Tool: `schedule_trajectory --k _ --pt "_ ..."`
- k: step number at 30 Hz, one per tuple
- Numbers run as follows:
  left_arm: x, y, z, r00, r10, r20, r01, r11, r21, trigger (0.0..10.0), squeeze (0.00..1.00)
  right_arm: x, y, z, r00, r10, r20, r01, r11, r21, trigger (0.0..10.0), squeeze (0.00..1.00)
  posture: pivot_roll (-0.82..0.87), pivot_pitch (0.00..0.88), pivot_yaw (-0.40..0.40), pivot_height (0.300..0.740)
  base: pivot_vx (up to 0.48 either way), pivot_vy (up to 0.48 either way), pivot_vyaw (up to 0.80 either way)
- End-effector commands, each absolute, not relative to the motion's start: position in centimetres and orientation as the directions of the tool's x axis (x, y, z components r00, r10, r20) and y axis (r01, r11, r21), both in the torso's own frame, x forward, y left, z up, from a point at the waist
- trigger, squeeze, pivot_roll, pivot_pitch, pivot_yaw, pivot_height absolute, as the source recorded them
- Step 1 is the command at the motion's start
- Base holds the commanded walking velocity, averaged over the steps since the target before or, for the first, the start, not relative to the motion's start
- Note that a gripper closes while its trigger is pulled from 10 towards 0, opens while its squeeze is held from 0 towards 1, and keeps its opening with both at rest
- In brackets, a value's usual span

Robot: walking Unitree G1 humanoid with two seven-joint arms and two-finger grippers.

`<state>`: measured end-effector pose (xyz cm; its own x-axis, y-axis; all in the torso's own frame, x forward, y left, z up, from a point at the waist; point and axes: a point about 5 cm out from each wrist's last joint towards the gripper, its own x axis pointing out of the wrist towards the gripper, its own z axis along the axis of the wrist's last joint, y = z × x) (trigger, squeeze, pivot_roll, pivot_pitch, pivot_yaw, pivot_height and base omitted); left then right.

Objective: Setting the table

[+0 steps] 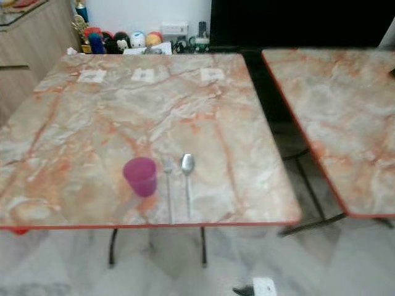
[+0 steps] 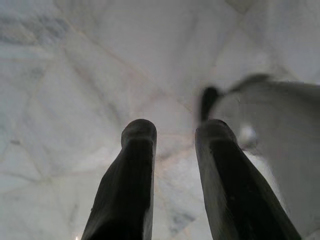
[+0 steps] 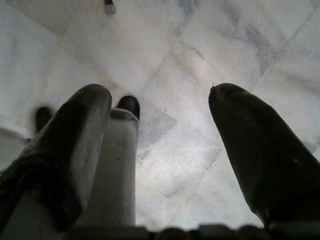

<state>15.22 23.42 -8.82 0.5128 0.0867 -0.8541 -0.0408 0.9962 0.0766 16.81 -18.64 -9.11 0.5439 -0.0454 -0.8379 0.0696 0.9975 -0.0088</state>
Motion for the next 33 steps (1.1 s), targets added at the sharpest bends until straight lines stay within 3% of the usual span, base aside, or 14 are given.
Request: schedule_trajectory --k 1,15,20,28,33 --pt "14.5 23.7 -9.1 0.490 0.097 -0.866 -0.044 0.995 0.087 10.0 0.00 16.7 -18.4 -9.2 0.546 -0.041 -0.837 0.074 0.997 0.000 10.0 0.00 -0.02 0.112 -0.028 0.740 0.000 0.446 0.00" --pt "14.6 23.5 -9.0 0.502 0.087 -0.861 -0.033 0.996 0.081 10.0 0.00 17.4 -18.5 -8.8 0.584 -0.065 -0.809 0.102 0.995 -0.006 10.0 0.00 -0.02 0.089 -0.034 0.740 0.000 0.053 0.00" --pt "14.7 23.4 -9.0 0.503 0.082 -0.860 -0.028 0.996 0.079 10.0 0.00 18.0 -19.3 -8.4 0.617 -0.127 -0.777 0.219 0.976 0.015 10.0 0.00 -0.02 0.091 -0.042 0.740 0.000 0.000 0.00" --pt "14.7 23.4 -9.0 0.503 0.083 -0.860 -0.032 0.996 0.078 10.0 0.00 20.0 -20.4 -6.6 0.748 -0.178 -0.640 0.256 0.966 0.031 10.0 0.00 -0.03 0.107 -0.057 0.740 0.000 0.000 0.00" --pt "14.7 23.4 -9.0 0.504 0.087 -0.859 -0.036 0.996 0.079 10.0 0.00 20.9 -21.7 -4.7 0.840 -0.289 -0.460 0.331 0.943 0.013 10.0 0.00 -0.03 0.113 -0.064 0.740 0.000 0.000 0.00"
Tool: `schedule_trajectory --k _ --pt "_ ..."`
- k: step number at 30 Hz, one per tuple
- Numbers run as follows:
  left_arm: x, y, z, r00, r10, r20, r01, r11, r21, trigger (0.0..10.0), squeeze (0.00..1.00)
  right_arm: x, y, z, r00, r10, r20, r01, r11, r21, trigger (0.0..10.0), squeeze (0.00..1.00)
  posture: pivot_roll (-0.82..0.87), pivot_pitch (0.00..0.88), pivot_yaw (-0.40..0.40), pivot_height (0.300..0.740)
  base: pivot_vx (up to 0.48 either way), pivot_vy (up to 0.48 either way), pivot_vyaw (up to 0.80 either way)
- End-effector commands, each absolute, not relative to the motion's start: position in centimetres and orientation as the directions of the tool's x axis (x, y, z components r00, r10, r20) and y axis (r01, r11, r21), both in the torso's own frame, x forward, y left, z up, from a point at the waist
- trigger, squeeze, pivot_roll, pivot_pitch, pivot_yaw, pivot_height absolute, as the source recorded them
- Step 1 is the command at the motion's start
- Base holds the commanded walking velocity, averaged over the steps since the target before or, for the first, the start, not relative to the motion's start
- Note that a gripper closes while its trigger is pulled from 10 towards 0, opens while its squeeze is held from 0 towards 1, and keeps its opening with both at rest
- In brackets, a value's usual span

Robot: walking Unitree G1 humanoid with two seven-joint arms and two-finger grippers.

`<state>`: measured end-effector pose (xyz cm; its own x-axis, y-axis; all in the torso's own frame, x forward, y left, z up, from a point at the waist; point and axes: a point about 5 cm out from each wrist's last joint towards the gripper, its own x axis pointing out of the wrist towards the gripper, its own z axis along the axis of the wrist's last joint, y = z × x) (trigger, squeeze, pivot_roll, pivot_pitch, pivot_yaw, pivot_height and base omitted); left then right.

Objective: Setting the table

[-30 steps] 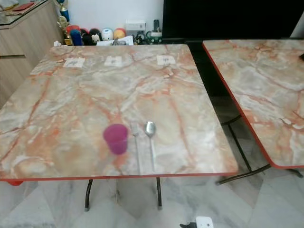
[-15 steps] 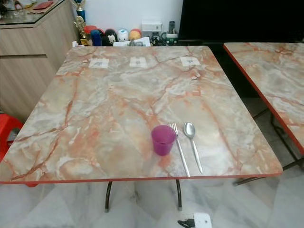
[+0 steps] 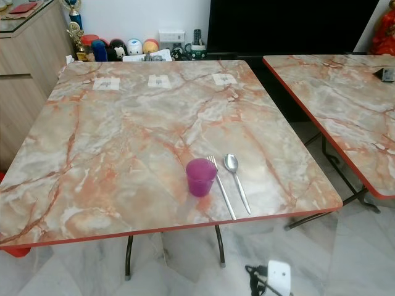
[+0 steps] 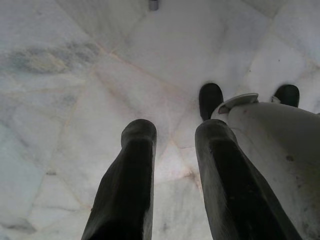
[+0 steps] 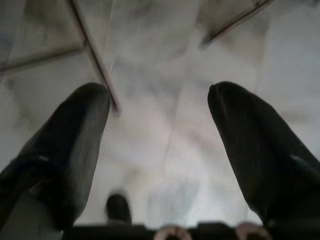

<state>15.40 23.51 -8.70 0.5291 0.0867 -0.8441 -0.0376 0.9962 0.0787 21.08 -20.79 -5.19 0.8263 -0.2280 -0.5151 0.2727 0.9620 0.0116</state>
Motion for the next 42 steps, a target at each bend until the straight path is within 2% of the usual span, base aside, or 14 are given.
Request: schedule_trajectory --k 1,6,14,22,26,29,37,42 --pt "14.7 23.4 -9.0 0.504 0.087 -0.859 -0.037 0.996 0.079 10.0 0.00 21.0 -21.8 -4.4 0.849 -0.298 -0.436 0.338 0.941 0.015 10.0 0.00 -0.03 0.113 -0.064 0.740 0.000 0.000 0.00" --pt "14.7 23.2 -9.0 0.505 0.085 -0.859 -0.035 0.996 0.078 10.0 0.00 20.6 -21.7 -2.2 0.913 -0.326 -0.245 0.328 0.944 -0.035 10.0 0.00 -0.03 0.117 -0.064 0.740 0.000 0.000 0.00" --pt "14.8 22.9 -9.1 0.508 0.078 -0.858 -0.027 0.997 0.074 10.0 0.00 20.0 -21.9 0.8 0.934 -0.346 -0.093 0.338 0.937 -0.086 10.0 0.00 -0.04 0.118 -0.063 0.740 0.000 0.000 0.00" --pt "15.1 22.5 -9.1 0.517 0.072 -0.853 -0.028 0.997 0.067 10.0 0.00 23.1 -22.4 4.1 0.952 -0.305 0.012 0.305 0.949 -0.075 10.0 0.00 -0.04 0.117 -0.061 0.740 0.000 0.000 0.00" --pt "15.4 22.3 -9.0 0.532 0.069 -0.844 -0.040 0.998 0.056 10.0 0.00 25.9 -21.5 5.6 0.974 -0.223 0.038 0.225 0.973 -0.045 10.0 0.00 -0.04 0.115 -0.060 0.740 0.000 0.000 0.00" --pt "15.4 22.3 -9.0 0.535 0.069 -0.842 -0.042 0.998 0.055 10.0 0.00 26.4 -21.1 6.1 0.978 -0.205 0.037 0.206 0.978 -0.033 10.0 0.00 -0.03 0.115 -0.060 0.740 0.000 0.000 0.00" --pt "15.4 22.3 -9.0 0.536 0.071 -0.842 -0.047 0.997 0.054 10.0 0.00 29.5 -19.0 9.5 0.995 -0.038 0.092 0.033 0.998 0.058 10.0 0.00 -0.03 0.118 -0.049 0.740 0.000 0.000 0.00" --pt "15.5 22.2 -9.0 0.536 0.070 -0.842 -0.048 0.997 0.053 10.0 0.00 30.9 -17.9 11.0 0.991 0.050 0.123 -0.059 0.996 0.068 10.0 0.00 -0.02 0.120 -0.045 0.740 0.000 0.000 0.00"
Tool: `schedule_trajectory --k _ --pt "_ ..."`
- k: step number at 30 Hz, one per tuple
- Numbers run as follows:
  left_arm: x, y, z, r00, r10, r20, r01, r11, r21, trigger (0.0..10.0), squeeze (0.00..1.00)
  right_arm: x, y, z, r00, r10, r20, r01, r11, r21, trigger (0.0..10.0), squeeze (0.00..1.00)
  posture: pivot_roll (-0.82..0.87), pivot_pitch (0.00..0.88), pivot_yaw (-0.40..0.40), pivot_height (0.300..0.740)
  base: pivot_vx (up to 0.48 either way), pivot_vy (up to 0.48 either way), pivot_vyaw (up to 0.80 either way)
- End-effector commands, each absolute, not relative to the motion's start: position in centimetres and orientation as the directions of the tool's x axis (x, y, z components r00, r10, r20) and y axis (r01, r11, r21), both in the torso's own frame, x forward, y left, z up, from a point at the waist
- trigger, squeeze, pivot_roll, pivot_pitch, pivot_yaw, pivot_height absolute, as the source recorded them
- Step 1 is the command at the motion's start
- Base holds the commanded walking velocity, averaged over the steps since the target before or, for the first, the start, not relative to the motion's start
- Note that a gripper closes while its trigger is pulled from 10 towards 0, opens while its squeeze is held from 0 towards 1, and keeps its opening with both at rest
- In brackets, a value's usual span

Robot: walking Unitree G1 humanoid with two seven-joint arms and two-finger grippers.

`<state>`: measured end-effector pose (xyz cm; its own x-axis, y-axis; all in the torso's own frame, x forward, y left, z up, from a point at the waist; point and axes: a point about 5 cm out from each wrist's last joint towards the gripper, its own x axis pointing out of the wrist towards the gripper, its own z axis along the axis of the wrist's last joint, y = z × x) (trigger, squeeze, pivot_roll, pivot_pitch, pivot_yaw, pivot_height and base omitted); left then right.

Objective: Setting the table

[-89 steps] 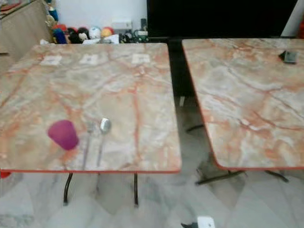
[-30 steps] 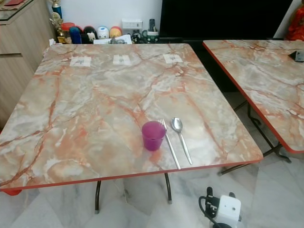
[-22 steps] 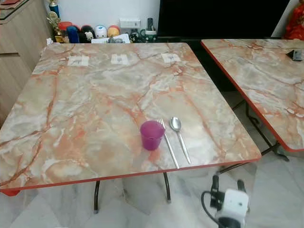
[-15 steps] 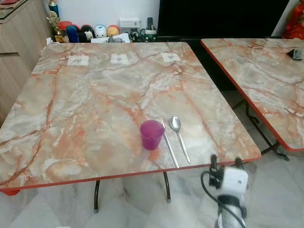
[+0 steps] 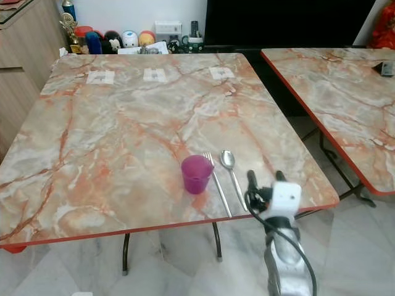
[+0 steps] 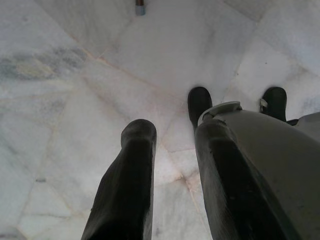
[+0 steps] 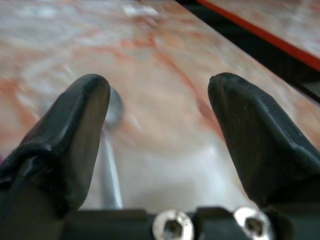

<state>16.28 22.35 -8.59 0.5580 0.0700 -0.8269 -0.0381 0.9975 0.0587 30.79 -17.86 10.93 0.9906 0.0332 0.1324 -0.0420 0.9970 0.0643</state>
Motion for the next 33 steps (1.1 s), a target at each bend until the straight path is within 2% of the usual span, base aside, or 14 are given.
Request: schedule_trajectory --k 1,4,20,25,33 --pt "15.5 22.2 -9.0 0.536 0.070 -0.842 -0.048 0.997 0.053 10.0 0.00 30.9 -17.9 11.0 0.991 0.050 0.123 -0.059 0.996 0.068 10.0 0.00 -0.02 0.120 -0.045 0.740 0.000 0.000 0.00" --pt "15.5 22.1 -9.0 0.538 0.069 -0.840 -0.049 0.997 0.051 10.0 0.00 32.4 -16.3 11.1 0.984 0.165 0.061 -0.168 0.985 0.048 10.0 0.00 -0.02 0.120 -0.044 0.740 0.000 0.000 0.00" --pt "15.2 22.5 -9.0 0.533 0.073 -0.843 -0.050 0.997 0.055 10.0 0.00 33.6 -16.0 10.6 0.979 0.199 -0.053 -0.196 0.978 0.066 10.0 0.00 -0.01 0.124 -0.042 0.740 0.000 0.000 0.00" --pt "15.0 22.8 -9.0 0.530 0.072 -0.845 -0.046 0.997 0.056 10.0 0.00 33.8 -15.3 10.1 0.961 0.252 -0.113 -0.247 0.967 0.061 10.0 0.00 -0.01 0.125 -0.042 0.740 0.000 0.000 0.00" --pt "14.9 22.3 -9.1 0.529 0.061 -0.846 -0.038 0.998 0.048 10.0 0.00 34.2 -15.2 10.6 0.970 0.232 -0.079 -0.227 0.972 0.060 10.0 0.00 0.00 0.127 -0.041 0.740 0.000 0.000 0.00"
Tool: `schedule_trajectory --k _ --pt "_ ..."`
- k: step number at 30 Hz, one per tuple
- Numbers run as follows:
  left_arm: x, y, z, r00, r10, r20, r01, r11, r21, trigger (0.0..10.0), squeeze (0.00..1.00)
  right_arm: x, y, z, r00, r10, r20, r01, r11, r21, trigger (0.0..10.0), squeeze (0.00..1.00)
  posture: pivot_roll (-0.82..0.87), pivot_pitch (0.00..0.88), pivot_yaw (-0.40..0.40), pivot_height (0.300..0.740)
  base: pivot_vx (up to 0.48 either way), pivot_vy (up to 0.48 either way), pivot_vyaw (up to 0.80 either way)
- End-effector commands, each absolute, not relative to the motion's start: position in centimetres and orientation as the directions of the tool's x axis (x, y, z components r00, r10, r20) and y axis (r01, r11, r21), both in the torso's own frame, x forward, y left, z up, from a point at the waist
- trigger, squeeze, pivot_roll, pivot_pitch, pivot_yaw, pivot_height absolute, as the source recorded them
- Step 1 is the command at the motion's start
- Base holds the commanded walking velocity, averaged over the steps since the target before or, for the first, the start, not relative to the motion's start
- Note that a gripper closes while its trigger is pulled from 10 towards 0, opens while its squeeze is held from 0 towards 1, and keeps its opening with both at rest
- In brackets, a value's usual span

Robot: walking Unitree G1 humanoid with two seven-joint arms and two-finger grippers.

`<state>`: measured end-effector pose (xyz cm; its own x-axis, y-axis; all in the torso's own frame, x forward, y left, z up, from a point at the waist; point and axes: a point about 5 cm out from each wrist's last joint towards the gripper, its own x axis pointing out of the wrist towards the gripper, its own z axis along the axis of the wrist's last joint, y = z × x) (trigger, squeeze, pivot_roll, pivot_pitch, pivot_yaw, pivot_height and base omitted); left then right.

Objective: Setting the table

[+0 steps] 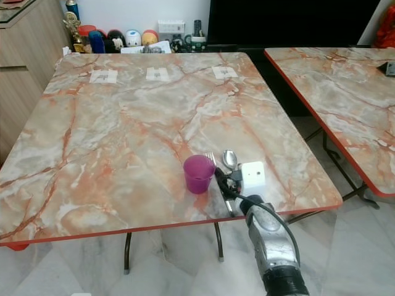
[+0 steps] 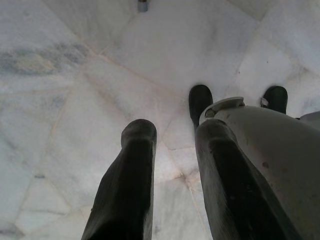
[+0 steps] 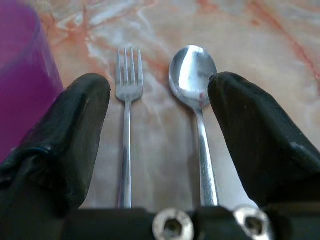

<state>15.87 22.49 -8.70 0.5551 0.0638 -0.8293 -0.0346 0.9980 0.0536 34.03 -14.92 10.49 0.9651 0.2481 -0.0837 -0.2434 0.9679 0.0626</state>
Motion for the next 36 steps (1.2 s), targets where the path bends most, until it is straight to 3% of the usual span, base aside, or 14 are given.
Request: schedule_trajectory --k 1,10,18,36 --pt "15.0 22.1 -9.2 0.529 0.059 -0.847 -0.036 0.998 0.047 10.0 0.00 34.3 -15.3 10.7 0.973 0.221 -0.073 -0.217 0.974 0.059 10.0 0.00 0.00 0.127 -0.041 0.740 0.000 0.000 0.00" --pt "15.5 21.3 -9.2 0.532 0.046 -0.846 -0.025 0.999 0.039 10.0 0.00 34.9 -16.1 11.1 0.981 0.182 -0.069 -0.178 0.982 0.055 10.0 0.00 0.00 0.126 -0.038 0.740 0.000 0.000 0.00" --pt "15.7 20.9 -9.1 0.535 0.041 -0.844 -0.024 0.999 0.033 10.0 0.00 35.7 -15.7 10.3 0.960 0.240 -0.146 -0.239 0.971 0.030 10.0 0.00 0.01 0.127 -0.040 0.740 0.000 0.000 0.00" --pt "15.2 21.1 -9.3 0.525 0.049 -0.850 -0.035 0.999 0.037 10.0 0.00 36.5 -15.2 10.8 0.937 0.326 -0.124 -0.324 0.945 0.033 10.0 0.00 0.03 0.132 -0.040 0.740 0.000 0.000 0.00"
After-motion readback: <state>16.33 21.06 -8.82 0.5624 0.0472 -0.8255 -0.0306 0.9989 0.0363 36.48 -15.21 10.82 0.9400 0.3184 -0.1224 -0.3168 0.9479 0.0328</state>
